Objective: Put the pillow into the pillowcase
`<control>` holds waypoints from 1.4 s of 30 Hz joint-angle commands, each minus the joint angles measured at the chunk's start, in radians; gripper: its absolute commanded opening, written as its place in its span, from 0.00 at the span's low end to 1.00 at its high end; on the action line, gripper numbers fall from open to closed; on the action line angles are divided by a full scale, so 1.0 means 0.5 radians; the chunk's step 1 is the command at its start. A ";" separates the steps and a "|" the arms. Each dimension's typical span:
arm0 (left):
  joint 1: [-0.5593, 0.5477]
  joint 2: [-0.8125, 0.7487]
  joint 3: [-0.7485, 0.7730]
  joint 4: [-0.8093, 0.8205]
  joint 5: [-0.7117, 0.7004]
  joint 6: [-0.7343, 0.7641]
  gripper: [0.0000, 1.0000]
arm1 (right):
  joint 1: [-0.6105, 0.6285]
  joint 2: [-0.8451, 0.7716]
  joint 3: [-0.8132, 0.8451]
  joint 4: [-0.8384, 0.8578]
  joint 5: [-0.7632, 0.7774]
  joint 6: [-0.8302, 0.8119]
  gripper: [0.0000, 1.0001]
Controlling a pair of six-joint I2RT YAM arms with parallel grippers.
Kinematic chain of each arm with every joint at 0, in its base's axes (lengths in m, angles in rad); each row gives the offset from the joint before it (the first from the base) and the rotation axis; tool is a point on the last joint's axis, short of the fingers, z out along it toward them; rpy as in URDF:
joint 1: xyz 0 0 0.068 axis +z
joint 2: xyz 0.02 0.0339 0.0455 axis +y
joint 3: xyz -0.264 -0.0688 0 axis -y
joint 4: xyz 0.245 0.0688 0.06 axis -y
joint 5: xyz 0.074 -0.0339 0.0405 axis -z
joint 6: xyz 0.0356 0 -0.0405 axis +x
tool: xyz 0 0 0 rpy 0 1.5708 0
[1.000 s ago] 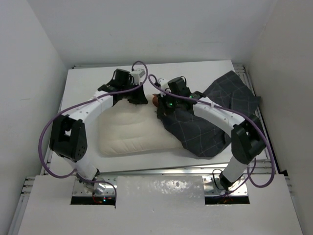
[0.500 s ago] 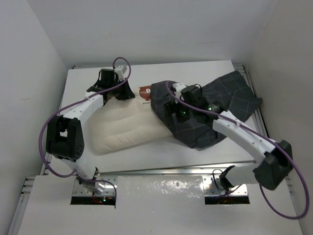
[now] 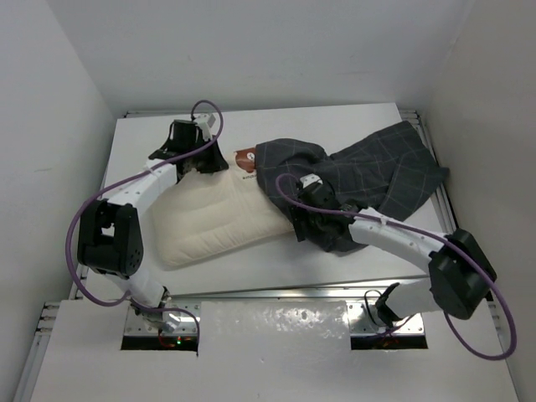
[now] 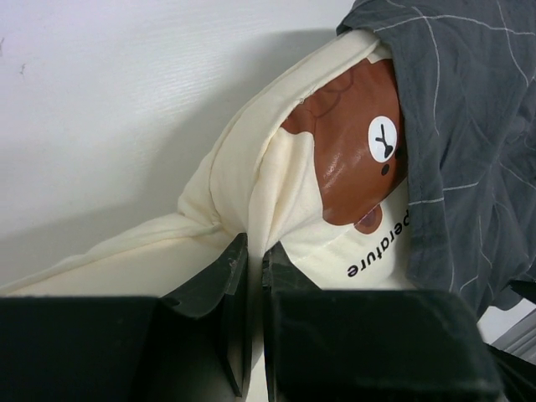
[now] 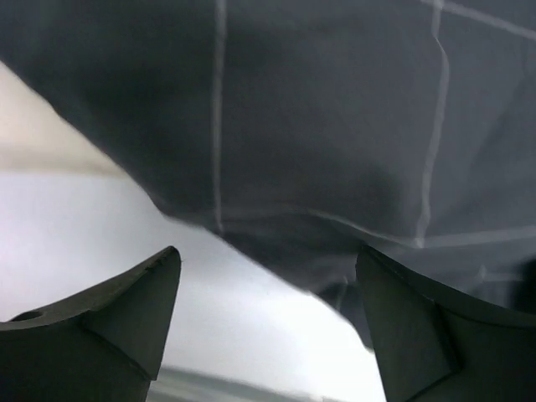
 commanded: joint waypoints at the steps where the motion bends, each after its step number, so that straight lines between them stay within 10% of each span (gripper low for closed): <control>1: -0.009 -0.118 0.009 0.102 -0.061 -0.058 0.00 | 0.024 0.099 0.049 0.356 0.161 0.017 0.81; 5: -0.009 -0.146 -0.010 0.083 -0.104 -0.052 0.00 | 0.021 0.314 0.070 0.393 0.143 0.039 0.41; 7: -0.009 -0.173 -0.046 0.083 -0.120 -0.058 0.00 | 0.003 0.311 0.064 0.369 0.179 0.069 0.01; 16: -0.009 -0.241 -0.182 0.120 -0.046 -0.107 0.00 | -0.421 -0.155 -0.246 0.249 -0.225 0.364 0.00; 18: -0.024 -0.256 -0.142 0.111 -0.003 -0.083 0.00 | -0.418 -0.180 -0.203 0.145 -0.433 0.190 0.17; 20: -0.048 -0.250 -0.084 0.074 0.006 -0.025 0.00 | -0.390 -0.186 -0.084 0.053 -0.526 0.018 0.55; 26: -0.162 -0.247 -0.022 0.037 0.058 0.162 0.00 | -0.378 -0.174 0.373 0.321 -0.498 -0.255 0.96; 34: -0.457 -0.290 0.238 -0.199 0.006 0.917 0.00 | -0.463 0.405 1.468 -0.400 -1.133 -1.370 0.99; 42: -0.484 -0.333 0.373 -0.404 0.279 1.368 0.00 | -0.712 0.504 1.748 -0.769 -1.556 -1.893 0.99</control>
